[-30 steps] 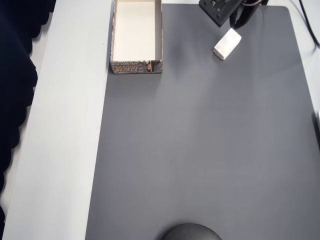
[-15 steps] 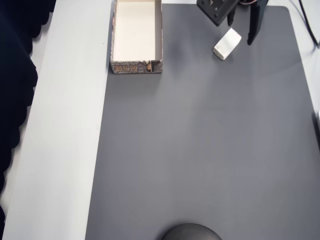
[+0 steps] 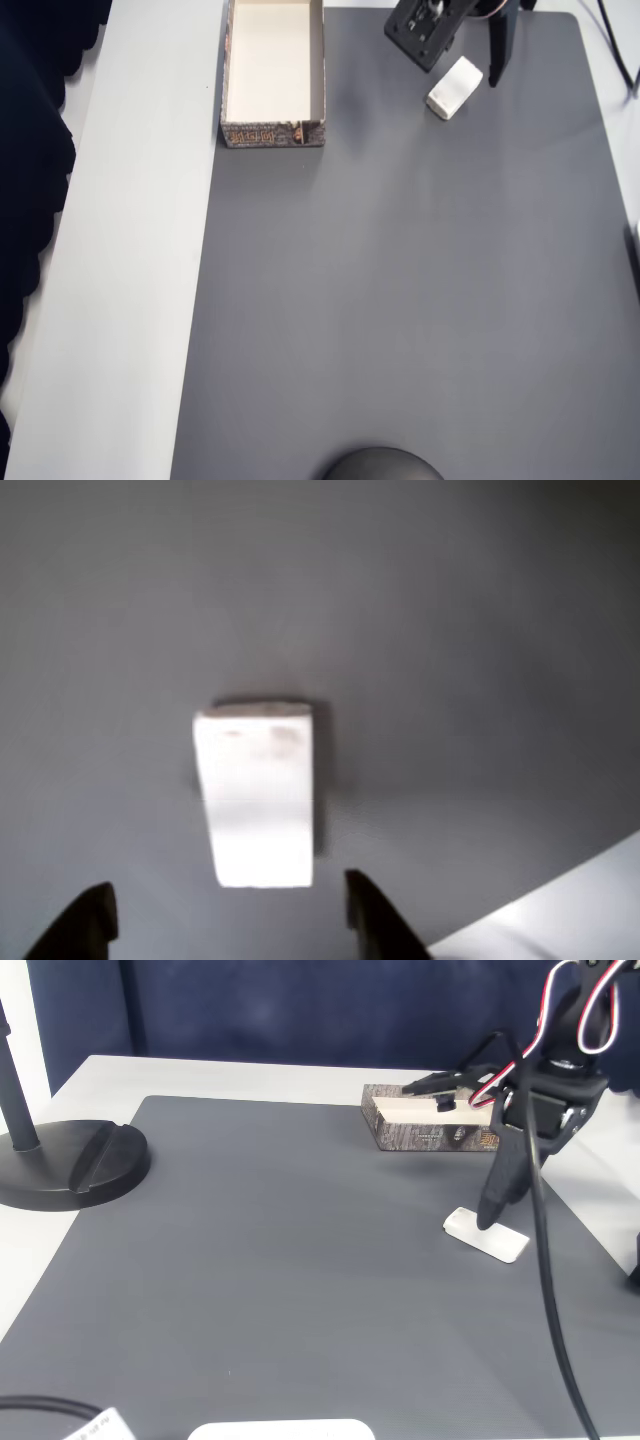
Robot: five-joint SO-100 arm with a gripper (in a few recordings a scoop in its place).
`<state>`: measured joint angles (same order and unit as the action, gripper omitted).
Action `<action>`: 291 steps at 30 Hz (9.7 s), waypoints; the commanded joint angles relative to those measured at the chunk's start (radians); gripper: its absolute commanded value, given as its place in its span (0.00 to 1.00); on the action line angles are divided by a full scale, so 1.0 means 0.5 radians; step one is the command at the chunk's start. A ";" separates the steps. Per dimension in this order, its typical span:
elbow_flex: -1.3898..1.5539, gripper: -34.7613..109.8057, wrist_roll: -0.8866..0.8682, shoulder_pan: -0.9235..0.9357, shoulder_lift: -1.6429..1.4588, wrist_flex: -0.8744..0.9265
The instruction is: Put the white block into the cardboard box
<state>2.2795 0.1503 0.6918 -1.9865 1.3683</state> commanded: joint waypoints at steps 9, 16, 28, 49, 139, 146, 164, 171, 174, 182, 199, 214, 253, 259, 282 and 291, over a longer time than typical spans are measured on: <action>-0.328 0.44 -0.169 0.031 0.291 0.028; -0.353 0.45 -0.224 0.028 0.380 0.028; -0.282 0.46 -0.258 0.018 0.460 -0.077; -0.279 0.44 -0.334 0.003 0.601 -0.202; -1.365 0.23 -0.497 0.433 0.589 0.543; -1.865 0.23 -0.687 0.672 0.976 0.611; -2.973 0.23 -0.979 1.095 1.819 0.712; -3.059 0.23 -1.034 1.126 1.921 0.712; -3.068 0.23 -1.193 1.123 1.921 0.724; -3.071 0.23 -2.006 1.111 1.921 0.724; -3.185 0.23 -3.129 1.132 2.025 0.675; -3.599 0.25 -3.200 1.117 2.411 0.675; -3.817 0.49 -2.979 1.083 2.700 0.620; -3.939 0.53 -2.945 1.071 2.645 0.607; -3.470 0.51 -2.580 0.923 1.822 0.657; -2.856 0.44 -2.016 0.601 1.319 0.703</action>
<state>0.7593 -0.9695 1.0677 -1.1551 1.7119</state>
